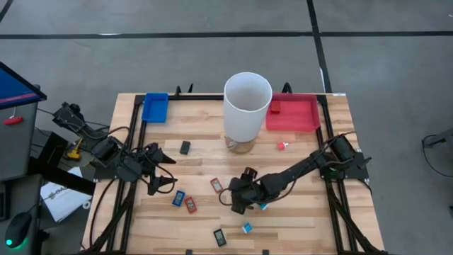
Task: Pick & Place Office items
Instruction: Put the red charger adapter into the pink bin
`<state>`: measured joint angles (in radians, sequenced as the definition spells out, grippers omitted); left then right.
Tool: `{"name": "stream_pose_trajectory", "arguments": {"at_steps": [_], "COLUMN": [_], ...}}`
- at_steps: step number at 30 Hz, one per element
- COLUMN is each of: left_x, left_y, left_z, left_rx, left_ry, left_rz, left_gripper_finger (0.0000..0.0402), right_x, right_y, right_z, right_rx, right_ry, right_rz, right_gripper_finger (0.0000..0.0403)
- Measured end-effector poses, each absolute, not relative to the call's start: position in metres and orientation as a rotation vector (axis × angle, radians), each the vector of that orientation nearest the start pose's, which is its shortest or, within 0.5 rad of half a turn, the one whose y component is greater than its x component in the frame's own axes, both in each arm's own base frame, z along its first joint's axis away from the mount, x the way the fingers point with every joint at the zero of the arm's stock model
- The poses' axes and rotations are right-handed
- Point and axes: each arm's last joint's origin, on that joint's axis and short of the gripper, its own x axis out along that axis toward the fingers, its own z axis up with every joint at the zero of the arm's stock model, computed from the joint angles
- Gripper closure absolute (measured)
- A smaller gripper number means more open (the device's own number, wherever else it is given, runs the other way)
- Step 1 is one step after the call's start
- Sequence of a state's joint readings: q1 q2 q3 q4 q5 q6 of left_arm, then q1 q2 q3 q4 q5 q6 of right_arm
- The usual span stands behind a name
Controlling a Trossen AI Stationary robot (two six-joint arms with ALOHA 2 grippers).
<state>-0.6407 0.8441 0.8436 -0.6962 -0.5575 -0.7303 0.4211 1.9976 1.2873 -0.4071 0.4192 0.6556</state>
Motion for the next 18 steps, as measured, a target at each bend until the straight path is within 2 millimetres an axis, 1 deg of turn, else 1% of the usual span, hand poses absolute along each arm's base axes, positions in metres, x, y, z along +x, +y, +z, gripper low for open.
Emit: {"name": "stream_pose_trajectory", "arguments": {"at_steps": [3,5,7,9,13,18], "left_x": [0.138,0.138,0.138,0.138,0.138,0.138], "left_y": [-0.084,-0.084,-0.084,-0.084,-0.084,-0.084], "left_z": [0.301,0.301,0.301,0.301,0.301,0.301], "left_rx": [-0.301,-0.3,-0.299,-0.297,-0.294,-0.289], "left_ry": [0.565,0.565,0.565,0.568,0.569,0.569], "left_rz": [0.126,0.125,0.125,0.126,0.125,0.123], "left_gripper_finger": [0.005,0.005,0.005,0.005,0.005,0.005], "right_x": [0.368,0.37,0.367,0.369,0.364,0.36], "right_y": [0.148,0.15,0.151,0.155,0.161,0.164], "right_z": [0.14,0.132,0.128,0.131,0.13,0.129], "right_rx": [0.158,0.182,0.179,0.206,0.209,0.203], "right_ry": [0.984,1.006,1.038,1.018,1.035,1.057], "right_rz": [-0.311,-0.277,-0.267,-0.256,-0.253,-0.257], "right_gripper_finger": [0.0127,0.0127,0.0127,0.0127,0.0127,0.0127]}}
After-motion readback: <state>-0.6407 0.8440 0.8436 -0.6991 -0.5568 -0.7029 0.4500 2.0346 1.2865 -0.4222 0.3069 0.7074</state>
